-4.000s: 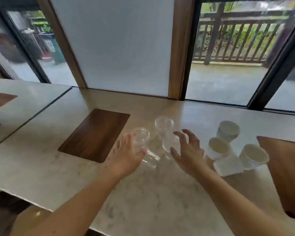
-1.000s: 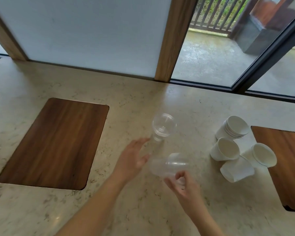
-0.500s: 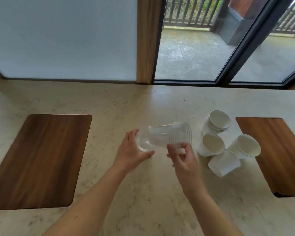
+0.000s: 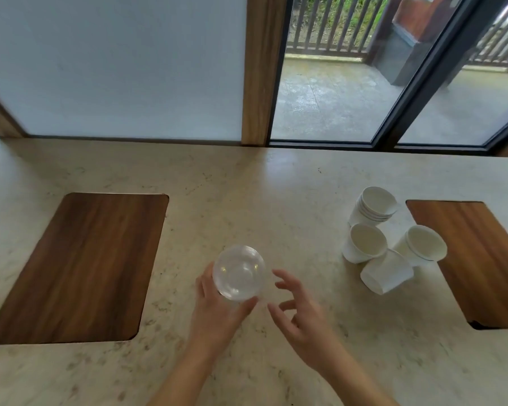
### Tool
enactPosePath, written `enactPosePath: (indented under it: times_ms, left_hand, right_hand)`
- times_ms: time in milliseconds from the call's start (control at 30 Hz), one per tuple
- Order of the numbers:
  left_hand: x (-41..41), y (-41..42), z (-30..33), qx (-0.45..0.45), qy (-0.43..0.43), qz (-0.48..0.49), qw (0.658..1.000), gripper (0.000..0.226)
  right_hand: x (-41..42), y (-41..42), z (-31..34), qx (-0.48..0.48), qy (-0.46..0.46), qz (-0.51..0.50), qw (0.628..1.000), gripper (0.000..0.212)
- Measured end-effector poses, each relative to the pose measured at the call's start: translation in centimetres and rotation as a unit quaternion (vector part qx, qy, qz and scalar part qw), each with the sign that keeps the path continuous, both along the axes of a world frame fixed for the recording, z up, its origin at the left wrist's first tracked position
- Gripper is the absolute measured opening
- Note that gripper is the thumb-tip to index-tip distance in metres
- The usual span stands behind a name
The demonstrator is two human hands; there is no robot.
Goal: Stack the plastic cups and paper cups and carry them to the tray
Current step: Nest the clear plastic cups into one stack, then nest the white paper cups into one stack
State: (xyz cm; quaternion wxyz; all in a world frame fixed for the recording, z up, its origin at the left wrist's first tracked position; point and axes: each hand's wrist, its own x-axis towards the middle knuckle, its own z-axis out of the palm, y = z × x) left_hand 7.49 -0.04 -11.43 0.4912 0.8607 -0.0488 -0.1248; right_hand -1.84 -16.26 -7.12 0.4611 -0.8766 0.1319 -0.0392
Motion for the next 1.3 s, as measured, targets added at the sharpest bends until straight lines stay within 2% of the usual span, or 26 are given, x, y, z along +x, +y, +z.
enactPosePath:
  times_ms: [67, 133, 233, 367, 433, 500, 600, 700, 800, 867, 933, 1067, 1167, 1300]
  left_hand:
    - [-0.5, -0.4, -0.9, -0.005, 0.03, 0.038, 0.999, 0.105]
    - [-0.9, -0.5, -1.8, -0.001, 0.041, 0.043, 0.998, 0.086]
    - [-2.1, -0.6, -3.1, 0.018, 0.031, 0.051, 0.998, 0.067]
    - [-5.1, -3.1, -3.7, 0.07, 0.001, 0.125, 0.99, 0.046]
    - [-7.2, -6.3, -3.2, 0.07, 0.014, 0.088, 0.994, 0.035]
    - [-8.8, -10.8, -2.1, 0.07, -0.03, 0.008, 0.997, 0.038]
    - [-7.8, -18.3, 0.7, 0.074, -0.116, -0.104, 0.985, 0.051]
    - [-5.0, -26.0, 2.2, 0.098, -0.166, -0.129, 0.973, 0.07]
    - [-2.7, -30.7, 2.6, 0.166, -0.131, -0.116, 0.97, 0.093]
    - [-2.2, -31.9, 2.1, 0.199, -0.102, -0.127, 0.966, 0.101]
    - [-2.0, -31.8, 1.8, 0.218, -0.103, -0.131, 0.962, 0.099]
    - [-3.2, -31.4, 3.4, 0.128, -0.136, -0.082, 0.979, 0.088]
    - [-5.9, -31.5, 6.1, 0.049, -0.207, -0.069, 0.975, 0.085]
    - [-9.4, -30.6, 7.8, 0.02, -0.235, -0.068, 0.969, 0.087]
  right_hand:
    - [-2.0, -1.8, -0.9, -0.005, 0.002, -0.043, 0.999, 0.05]
    - [-4.2, -4.2, -1.5, -0.004, 0.01, -0.091, 0.996, 0.047]
    - [-7.4, -8.9, -2.1, 0.002, 0.029, -0.166, 0.986, 0.04]
    - [-9.4, -15.6, -2.6, 0.021, 0.005, -0.277, 0.961, 0.037]
    - [-9.3, -18.5, -2.9, 0.031, -0.01, -0.318, 0.947, 0.04]
    - [-8.8, -20.9, -3.5, 0.056, -0.022, -0.334, 0.941, 0.048]
    - [-7.8, -23.2, -4.7, 0.113, -0.01, -0.283, 0.952, 0.056]
    - [-7.9, -24.9, -5.6, 0.169, 0.028, -0.202, 0.964, 0.033]
    - [-9.2, -25.5, -6.4, 0.159, 0.036, -0.146, 0.976, 0.01]
    - [-10.2, -25.8, -6.7, 0.115, 0.02, -0.131, 0.985, 0.008]
    - [-10.8, -26.2, -6.5, 0.077, -0.013, -0.136, 0.988, 0.012]
    - [-10.9, -26.7, -6.1, 0.001, -0.065, -0.122, 0.99, 0.024]
    - [-10.2, -26.9, -6.1, -0.022, -0.071, -0.086, 0.994, 0.026]
    - [-9.4, -26.9, -6.6, -0.031, -0.048, -0.063, 0.996, 0.031]
